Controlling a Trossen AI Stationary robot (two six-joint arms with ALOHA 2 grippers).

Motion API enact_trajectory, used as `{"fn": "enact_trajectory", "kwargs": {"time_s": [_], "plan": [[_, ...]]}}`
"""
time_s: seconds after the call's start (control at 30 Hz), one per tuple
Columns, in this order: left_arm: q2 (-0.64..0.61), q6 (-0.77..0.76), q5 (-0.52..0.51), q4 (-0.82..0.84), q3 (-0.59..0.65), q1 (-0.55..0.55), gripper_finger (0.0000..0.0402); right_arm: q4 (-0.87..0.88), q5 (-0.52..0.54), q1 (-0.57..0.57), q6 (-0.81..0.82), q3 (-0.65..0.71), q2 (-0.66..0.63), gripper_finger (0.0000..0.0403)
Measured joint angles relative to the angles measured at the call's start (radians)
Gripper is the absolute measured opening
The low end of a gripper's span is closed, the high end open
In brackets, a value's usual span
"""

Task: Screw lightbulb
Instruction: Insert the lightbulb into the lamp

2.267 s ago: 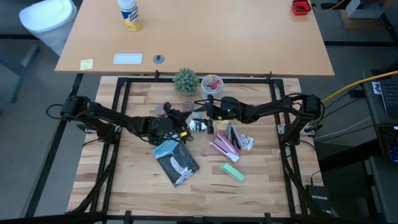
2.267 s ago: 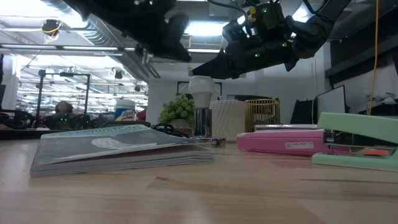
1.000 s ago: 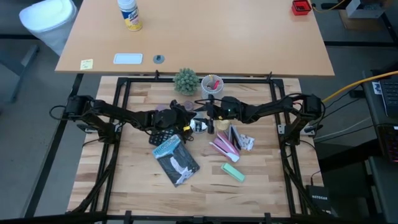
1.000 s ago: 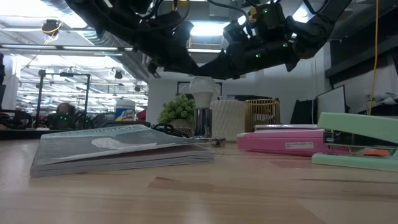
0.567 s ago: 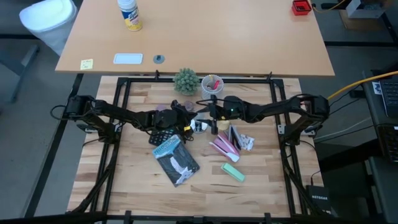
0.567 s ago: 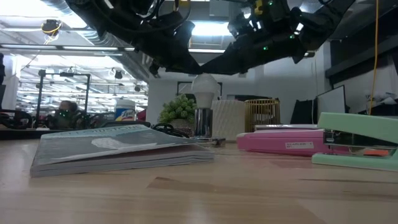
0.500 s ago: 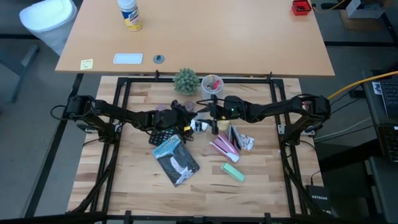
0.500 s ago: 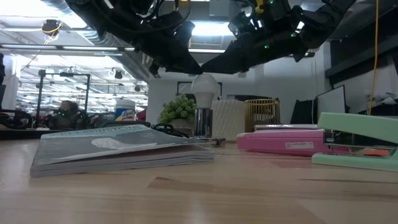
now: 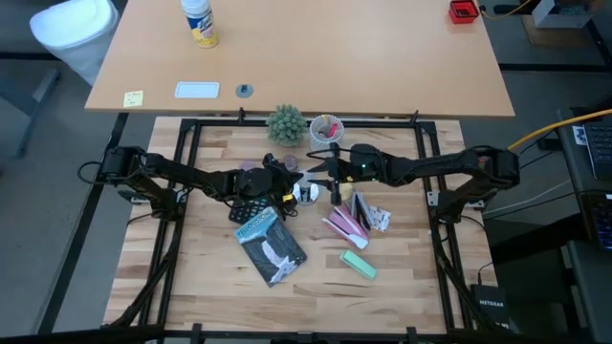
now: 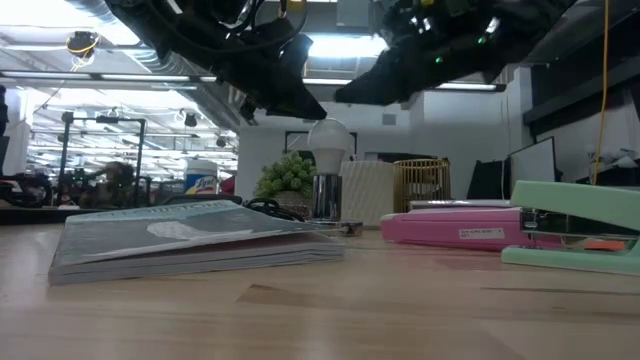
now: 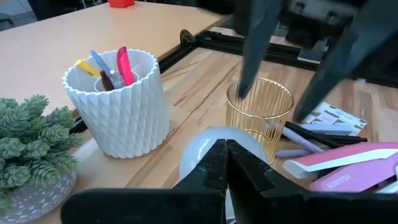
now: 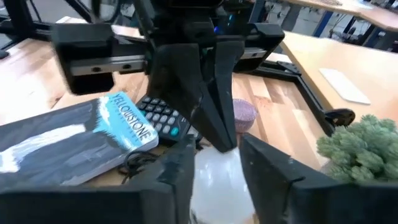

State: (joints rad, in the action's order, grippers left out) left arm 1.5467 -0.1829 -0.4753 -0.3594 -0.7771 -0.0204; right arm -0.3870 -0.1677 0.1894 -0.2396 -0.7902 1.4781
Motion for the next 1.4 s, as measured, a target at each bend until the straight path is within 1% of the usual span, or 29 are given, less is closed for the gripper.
{"fn": "enact_trajectory", "kwargs": {"time_s": [0.13, 0.23, 0.33, 0.47, 0.63, 0.7, 0.8, 0.9, 1.1, 1.4], "plan": [[0.000, 0.000, 0.000, 0.000, 0.000, 0.000, 0.0000, 0.107, 0.001, 0.000, -0.001, 0.000, -0.072, 0.0083], [0.000, 0.000, 0.000, 0.000, 0.000, 0.000, 0.0000, 0.152, 0.045, 0.000, -0.001, 0.000, -0.087, 0.0058], [0.000, 0.000, 0.000, -0.001, 0.001, 0.000, 0.0000, 0.187, 0.099, 0.000, -0.001, 0.000, -0.082, 0.0044], [0.001, 0.000, 0.000, -0.001, 0.001, 0.000, 0.0000, 0.170, 0.142, 0.001, -0.004, -0.001, -0.048, 0.0032], [0.001, 0.000, 0.000, -0.004, 0.001, 0.000, 0.0000, 0.063, 0.135, 0.001, -0.042, -0.002, 0.014, 0.0008], [0.001, 0.000, 0.000, -0.005, 0.001, 0.000, 0.0000, 0.025, 0.133, 0.001, -0.056, -0.002, 0.034, 0.0005], [0.001, 0.000, 0.000, -0.005, 0.001, 0.000, 0.0000, -0.008, 0.132, 0.001, -0.057, -0.002, 0.048, 0.0012], [0.001, 0.007, 0.000, -0.005, 0.001, 0.000, 0.0000, -0.009, 0.132, 0.001, -0.057, -0.002, 0.048, 0.0017], [0.001, 0.007, 0.000, -0.005, 0.001, 0.001, 0.0000, 0.005, 0.131, 0.001, -0.056, -0.002, 0.048, 0.0004], [0.001, 0.007, -0.002, -0.005, 0.001, 0.001, 0.0000, 0.020, 0.112, 0.001, -0.054, -0.003, 0.065, 0.0019]]}}
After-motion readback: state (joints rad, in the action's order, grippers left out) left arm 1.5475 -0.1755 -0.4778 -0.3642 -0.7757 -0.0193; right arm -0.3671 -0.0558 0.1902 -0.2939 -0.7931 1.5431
